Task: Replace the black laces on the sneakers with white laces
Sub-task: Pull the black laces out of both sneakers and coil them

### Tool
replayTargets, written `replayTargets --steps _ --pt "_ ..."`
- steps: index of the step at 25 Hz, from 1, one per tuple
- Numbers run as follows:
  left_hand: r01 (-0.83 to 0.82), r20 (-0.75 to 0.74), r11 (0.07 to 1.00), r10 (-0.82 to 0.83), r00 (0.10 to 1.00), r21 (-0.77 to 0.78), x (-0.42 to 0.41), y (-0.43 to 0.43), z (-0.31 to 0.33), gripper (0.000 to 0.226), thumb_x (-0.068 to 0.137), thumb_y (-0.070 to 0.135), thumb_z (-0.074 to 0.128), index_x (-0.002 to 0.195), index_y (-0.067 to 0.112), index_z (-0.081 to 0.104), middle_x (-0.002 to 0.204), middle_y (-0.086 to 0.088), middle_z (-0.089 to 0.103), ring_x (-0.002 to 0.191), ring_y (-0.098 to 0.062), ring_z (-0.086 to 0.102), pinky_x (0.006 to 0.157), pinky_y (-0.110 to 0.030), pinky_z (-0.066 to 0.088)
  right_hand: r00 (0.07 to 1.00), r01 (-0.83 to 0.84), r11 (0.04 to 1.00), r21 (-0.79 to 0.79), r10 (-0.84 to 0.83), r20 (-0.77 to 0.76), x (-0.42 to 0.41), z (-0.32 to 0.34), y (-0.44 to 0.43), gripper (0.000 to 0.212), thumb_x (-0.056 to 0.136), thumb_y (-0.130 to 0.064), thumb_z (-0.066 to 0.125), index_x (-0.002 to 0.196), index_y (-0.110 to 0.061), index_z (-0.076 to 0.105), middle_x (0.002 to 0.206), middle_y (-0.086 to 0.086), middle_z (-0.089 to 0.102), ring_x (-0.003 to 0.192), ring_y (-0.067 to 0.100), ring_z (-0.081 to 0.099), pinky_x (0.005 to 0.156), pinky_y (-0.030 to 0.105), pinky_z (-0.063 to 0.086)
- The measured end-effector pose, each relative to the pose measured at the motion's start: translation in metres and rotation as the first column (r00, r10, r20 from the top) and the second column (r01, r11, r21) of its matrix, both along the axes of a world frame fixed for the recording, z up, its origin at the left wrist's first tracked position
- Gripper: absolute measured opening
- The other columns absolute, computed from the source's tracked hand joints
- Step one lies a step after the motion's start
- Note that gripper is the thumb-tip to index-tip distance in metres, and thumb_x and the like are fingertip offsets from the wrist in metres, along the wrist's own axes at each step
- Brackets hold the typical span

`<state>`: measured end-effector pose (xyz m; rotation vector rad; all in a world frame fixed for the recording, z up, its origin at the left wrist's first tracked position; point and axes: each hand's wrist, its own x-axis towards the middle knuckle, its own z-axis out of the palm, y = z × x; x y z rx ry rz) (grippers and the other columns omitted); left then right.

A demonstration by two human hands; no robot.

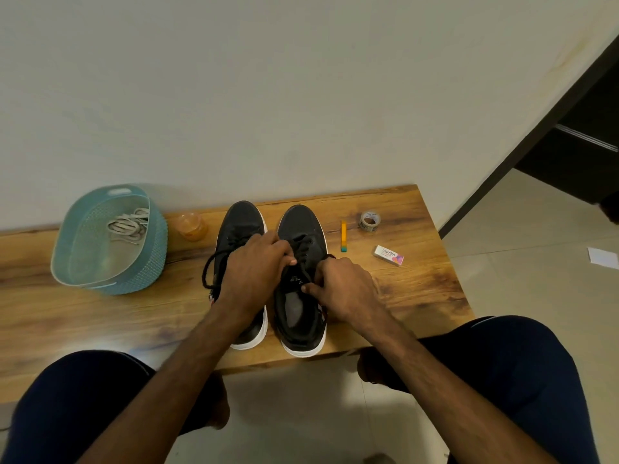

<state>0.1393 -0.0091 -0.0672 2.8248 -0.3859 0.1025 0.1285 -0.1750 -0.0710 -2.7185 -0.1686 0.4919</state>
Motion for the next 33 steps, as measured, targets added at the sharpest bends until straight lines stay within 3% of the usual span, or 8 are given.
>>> replayTargets --steps 2,5,8,11,15,21,28,33 --pt "-0.220 -0.011 0.956 0.222 0.975 -0.194 0.007 0.012 0.006 0.012 0.100 0.033 0.052 0.095 0.025 0.060 0.096 0.011 0.054 0.089 -0.009 0.053 0.066 -0.025 0.037 1.000 0.014 1.000 -0.001 -0.014 -0.005 0.000 0.001 0.000 0.029 0.090 -0.048 0.064 0.096 -0.019 0.067 0.094 0.002 0.066 0.084 0.020 0.062 0.066 0.032 0.045" --pt "-0.489 -0.254 0.658 0.424 0.869 -0.573 0.019 0.034 0.006 0.009 0.100 0.028 0.053 0.097 0.022 0.057 0.090 0.009 0.059 0.094 -0.019 0.061 0.067 -0.023 0.041 0.999 0.033 0.999 0.015 -0.032 -0.020 0.000 -0.002 0.000 0.030 0.089 -0.049 0.065 0.093 -0.020 0.069 0.091 0.002 0.068 0.083 0.021 0.064 0.069 0.033 0.050" --pt "-0.176 -0.029 0.958 0.174 0.984 -0.226 0.010 0.021 0.002 0.028 0.095 0.032 0.060 0.120 0.021 0.056 0.118 0.000 0.058 0.108 -0.021 0.055 0.082 -0.034 0.048 0.999 0.029 0.999 0.031 -0.029 -0.017 0.000 -0.002 0.001 0.032 0.087 -0.051 0.066 0.091 -0.019 0.068 0.089 0.002 0.068 0.081 0.021 0.064 0.067 0.032 0.048" --pt "0.092 -0.067 0.985 -0.083 0.994 0.143 0.004 0.001 0.001 0.050 0.096 0.035 0.057 0.144 0.027 0.043 0.137 0.001 0.050 0.120 -0.021 0.050 0.094 -0.039 0.044 1.000 0.023 1.000 0.017 -0.023 -0.002 0.000 -0.003 0.001 0.034 0.087 -0.053 0.066 0.093 -0.019 0.066 0.091 0.003 0.067 0.081 0.022 0.063 0.064 0.031 0.044" --pt "0.023 -0.039 0.996 -0.020 0.999 0.089 0.002 0.001 0.002 0.021 0.099 0.036 0.051 0.111 0.023 0.062 0.110 0.003 0.055 0.096 -0.015 0.056 0.072 -0.029 0.044 1.000 0.018 1.000 0.017 -0.018 -0.009 0.000 -0.002 0.000 0.034 0.086 -0.054 0.066 0.093 -0.021 0.065 0.089 0.001 0.066 0.080 0.020 0.063 0.066 0.033 0.048" --pt "-0.518 -0.008 0.854 0.518 0.855 -0.044 0.018 0.057 0.018 0.023 0.101 0.031 0.049 0.103 0.011 0.061 0.106 -0.010 0.058 0.095 -0.031 0.059 0.065 -0.040 0.040 1.000 0.024 0.999 0.033 -0.024 -0.012 0.001 0.000 -0.001 0.033 0.088 -0.054 0.064 0.089 -0.021 0.068 0.086 -0.001 0.069 0.081 0.020 0.064 0.067 0.032 0.046" --pt "0.136 -0.131 0.977 -0.115 0.985 0.164 0.003 -0.001 0.004 0.040 0.096 0.044 0.053 0.133 0.029 0.052 0.134 0.005 0.050 0.118 -0.018 0.051 0.096 -0.040 0.043 1.000 0.005 1.000 0.009 -0.005 0.007 0.003 -0.002 0.001 0.034 0.089 -0.054 0.063 0.094 -0.020 0.064 0.089 0.001 0.065 0.080 0.020 0.062 0.065 0.032 0.046" --pt "0.000 -0.039 0.963 0.011 0.999 0.268 -0.002 -0.006 -0.001 0.025 0.099 0.038 0.051 0.117 0.022 0.059 0.119 0.002 0.054 0.104 -0.016 0.054 0.087 -0.032 0.042 1.000 0.003 1.000 -0.013 -0.003 0.013 0.003 0.000 0.003 0.031 0.091 -0.050 0.062 0.100 -0.020 0.064 0.094 0.001 0.065 0.085 0.022 0.063 0.068 0.033 0.046"
